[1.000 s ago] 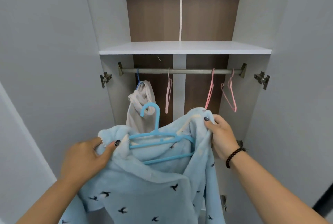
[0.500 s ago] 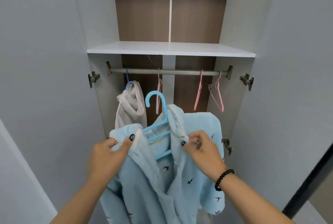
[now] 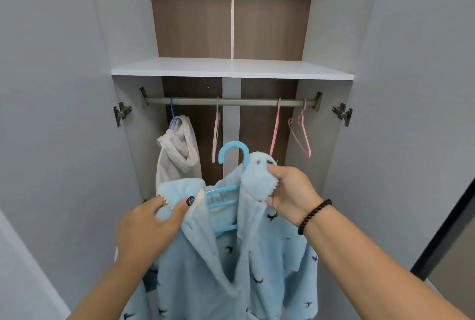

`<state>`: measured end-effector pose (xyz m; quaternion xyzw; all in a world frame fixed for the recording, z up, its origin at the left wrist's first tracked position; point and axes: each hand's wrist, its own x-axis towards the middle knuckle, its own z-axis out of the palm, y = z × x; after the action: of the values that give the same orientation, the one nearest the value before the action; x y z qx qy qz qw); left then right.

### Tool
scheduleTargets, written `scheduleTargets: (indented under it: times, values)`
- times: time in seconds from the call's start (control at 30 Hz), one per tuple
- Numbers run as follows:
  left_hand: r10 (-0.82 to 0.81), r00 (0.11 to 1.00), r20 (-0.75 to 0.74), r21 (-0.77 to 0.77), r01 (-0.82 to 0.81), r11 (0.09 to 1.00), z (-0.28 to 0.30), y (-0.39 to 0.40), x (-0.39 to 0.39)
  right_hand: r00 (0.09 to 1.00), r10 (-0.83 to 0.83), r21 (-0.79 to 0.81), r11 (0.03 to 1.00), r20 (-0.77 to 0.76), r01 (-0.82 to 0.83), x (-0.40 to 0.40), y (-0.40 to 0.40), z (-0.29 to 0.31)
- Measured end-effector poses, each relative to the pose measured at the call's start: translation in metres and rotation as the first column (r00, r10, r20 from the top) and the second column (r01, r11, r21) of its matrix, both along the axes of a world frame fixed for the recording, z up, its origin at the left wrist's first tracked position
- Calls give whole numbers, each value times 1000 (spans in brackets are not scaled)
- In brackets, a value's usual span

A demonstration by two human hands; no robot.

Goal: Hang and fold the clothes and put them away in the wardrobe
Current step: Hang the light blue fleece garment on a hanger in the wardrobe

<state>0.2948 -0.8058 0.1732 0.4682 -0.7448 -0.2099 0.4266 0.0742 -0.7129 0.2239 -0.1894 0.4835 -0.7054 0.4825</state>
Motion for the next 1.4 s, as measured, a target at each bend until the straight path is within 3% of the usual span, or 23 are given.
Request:
scheduleTargets:
  times: [0.07, 0.17, 0.23, 0.27, 0.33, 0.37, 0.4, 0.43, 0.53, 0.57, 0.63, 0.73, 0.8, 0.87, 0.93, 0.97, 1.0, 1.1, 1.2, 1.3, 1.4]
  values:
    - [32, 999, -26, 23, -31, 999, -3, -4, 5, 963, 103, -146, 987, 249, -68, -7, 5, -1]
    - [74, 988, -134, 82, -63, 995, -6, -10, 13, 978, -52, -63, 996, 200, 66, -17, 4, -15]
    - [89, 980, -176, 111, -71, 991, -10, -16, 19, 979, -149, 164, 972, -137, 171, -21, 6, -25]
    - [92, 979, -184, 126, -69, 990, -12, -19, 22, 923, -132, 246, 941, -361, 231, -23, 8, -27]
    - [76, 978, -192, 139, -49, 989, -18, -22, 26, 682, -76, 239, 904, -727, 355, -29, 13, -28]
    - [67, 978, -197, 139, -39, 989, -19, -23, 26, 557, -51, 200, 903, -829, 380, -30, 14, -27]
    - [61, 977, -203, 139, -33, 990, -21, -24, 26, 500, -41, 169, 915, -865, 367, -27, 13, -24]
    - [56, 977, -205, 140, -28, 990, -21, -23, 25, 528, -39, 162, 930, -848, 329, -24, 10, -22]
    - [41, 976, -212, 135, -12, 991, -17, -24, 20, 791, -125, 117, 963, -599, 241, -5, 3, -27]
    - [37, 975, -220, 139, -7, 990, -15, -24, 19, 829, -180, 74, 964, -529, 256, 2, 3, -31]
    - [38, 966, -257, 151, 1, 989, -12, -27, 20, 841, -239, -8, 963, -486, 269, 14, 6, -45]
    - [9, 949, -314, 164, 45, 986, -9, -30, 21, 786, -165, -7, 980, -595, 201, 20, 7, -54]
    - [-16, 946, -325, 160, 72, 984, -9, -31, 24, 639, -38, 101, 978, -768, 180, 8, 2, -47]
    - [-39, 947, -319, 144, 89, 986, -10, -33, 27, 269, 149, 219, 942, -951, 256, -7, -1, -36]
    - [-58, 945, -322, 126, 104, 987, -11, -36, 29, -134, 216, 156, 921, -967, 358, -17, -2, -27]
    - [-64, 942, -331, 123, 110, 986, -11, -37, 31, -228, 191, 105, 933, -955, 345, -20, -3, -24]
    - [-72, 939, -335, 120, 118, 986, -10, -40, 32, -231, 178, 106, 950, -957, 293, -21, -4, -22]
    - [-109, 946, -306, 94, 144, 985, -8, -47, 41, -44, 251, 251, 968, -967, 11, -12, -5, -22]
    - [-133, 976, -170, 49, 143, 988, -4, -56, 54, -17, 320, 320, 938, -947, -131, 5, -5, -33]
    - [-128, 990, 52, -54, 131, 990, 4, -70, 58, 91, 293, 277, 948, -952, -160, 16, -15, -43]
    - [-48, 954, 296, -280, 134, 951, 15, -92, 56, 149, 212, 203, 976, -966, -72, 17, -37, -41]
